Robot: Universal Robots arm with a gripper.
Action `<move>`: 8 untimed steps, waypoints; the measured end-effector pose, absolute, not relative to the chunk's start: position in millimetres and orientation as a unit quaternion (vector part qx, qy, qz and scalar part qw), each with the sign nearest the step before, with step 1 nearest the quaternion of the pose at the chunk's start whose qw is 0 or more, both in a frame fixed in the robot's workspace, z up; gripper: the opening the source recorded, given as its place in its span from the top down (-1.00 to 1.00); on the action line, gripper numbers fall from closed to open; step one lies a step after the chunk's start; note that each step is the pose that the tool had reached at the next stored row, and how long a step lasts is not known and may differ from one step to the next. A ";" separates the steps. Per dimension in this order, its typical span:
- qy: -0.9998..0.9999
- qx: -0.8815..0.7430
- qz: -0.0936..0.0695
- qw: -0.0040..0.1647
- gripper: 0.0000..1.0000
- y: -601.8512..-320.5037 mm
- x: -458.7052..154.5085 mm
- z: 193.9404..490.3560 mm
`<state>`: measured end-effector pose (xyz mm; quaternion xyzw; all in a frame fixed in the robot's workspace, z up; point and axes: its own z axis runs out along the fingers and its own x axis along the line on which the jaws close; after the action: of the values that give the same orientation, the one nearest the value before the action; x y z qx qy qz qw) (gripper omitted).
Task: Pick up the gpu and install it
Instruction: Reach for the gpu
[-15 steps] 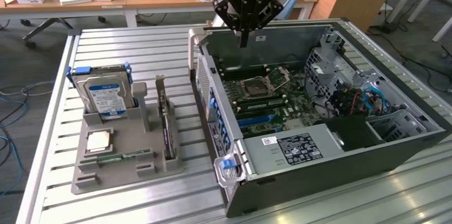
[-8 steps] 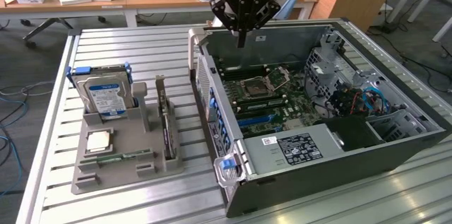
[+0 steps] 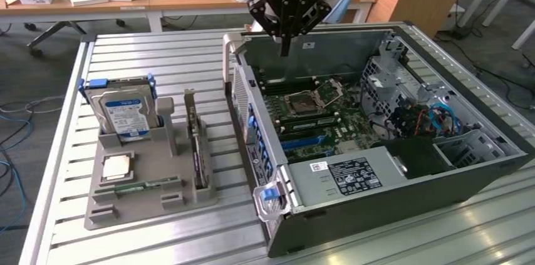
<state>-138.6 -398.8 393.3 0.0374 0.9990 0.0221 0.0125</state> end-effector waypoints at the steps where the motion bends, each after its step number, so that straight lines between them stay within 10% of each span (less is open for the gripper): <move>1: 0.999 0.037 0.022 0.012 0.79 -398.8 -138.8 393.3; 8: 0.999 0.037 0.022 0.012 0.79 -398.8 -140.2 393.3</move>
<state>-140.2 -398.8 393.3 0.0374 0.9990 0.0221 0.0125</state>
